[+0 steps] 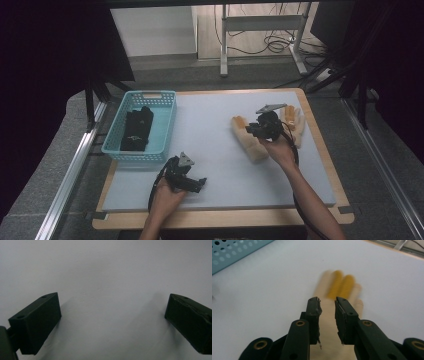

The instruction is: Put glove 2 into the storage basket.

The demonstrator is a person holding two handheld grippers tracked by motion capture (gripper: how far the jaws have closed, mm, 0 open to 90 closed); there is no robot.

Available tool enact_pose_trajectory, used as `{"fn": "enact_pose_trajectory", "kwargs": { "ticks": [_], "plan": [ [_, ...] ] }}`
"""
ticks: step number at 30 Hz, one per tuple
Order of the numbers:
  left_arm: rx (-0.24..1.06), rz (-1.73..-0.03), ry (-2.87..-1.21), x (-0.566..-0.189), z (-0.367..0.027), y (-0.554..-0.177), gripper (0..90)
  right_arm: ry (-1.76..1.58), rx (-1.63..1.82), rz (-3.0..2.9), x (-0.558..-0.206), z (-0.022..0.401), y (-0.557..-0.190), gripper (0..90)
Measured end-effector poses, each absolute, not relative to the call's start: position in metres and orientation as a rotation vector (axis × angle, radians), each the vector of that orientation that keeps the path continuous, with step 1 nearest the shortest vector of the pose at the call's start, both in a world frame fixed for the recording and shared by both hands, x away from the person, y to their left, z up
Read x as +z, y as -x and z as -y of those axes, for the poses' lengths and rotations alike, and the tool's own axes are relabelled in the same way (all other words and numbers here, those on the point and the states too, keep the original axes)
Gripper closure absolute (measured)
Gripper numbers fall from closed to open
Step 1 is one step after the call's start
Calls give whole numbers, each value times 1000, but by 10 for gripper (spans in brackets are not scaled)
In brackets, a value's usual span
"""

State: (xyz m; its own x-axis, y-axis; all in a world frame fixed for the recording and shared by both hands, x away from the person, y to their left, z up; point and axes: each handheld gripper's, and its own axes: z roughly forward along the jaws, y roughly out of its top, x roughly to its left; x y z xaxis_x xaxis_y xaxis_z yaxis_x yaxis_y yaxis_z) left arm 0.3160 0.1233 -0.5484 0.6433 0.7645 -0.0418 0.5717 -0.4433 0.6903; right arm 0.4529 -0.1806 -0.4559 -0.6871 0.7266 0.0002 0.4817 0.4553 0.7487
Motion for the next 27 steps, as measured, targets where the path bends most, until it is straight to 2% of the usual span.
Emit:
{"fn": "enact_pose_trajectory", "kwargs": {
  "ticks": [4, 8, 17, 27],
  "plan": [
    [362, -1035, -2175, -548, -123, -316, 8, -1049, 1040, -2374, -456, 190, -452, 754],
    [361, -1040, -2166, -549, -123, -316, 8, -1110, 1006, -2363, -474, 210, -451, 816],
    [363, -1035, -2174, -548, -123, -316, 8, -1183, 970, -2402, -518, 234, -438, 782],
    [363, -1035, -2174, -548, -123, -316, 8, -1094, 1063, -2447, -524, 218, -413, 782]
  ]
}}
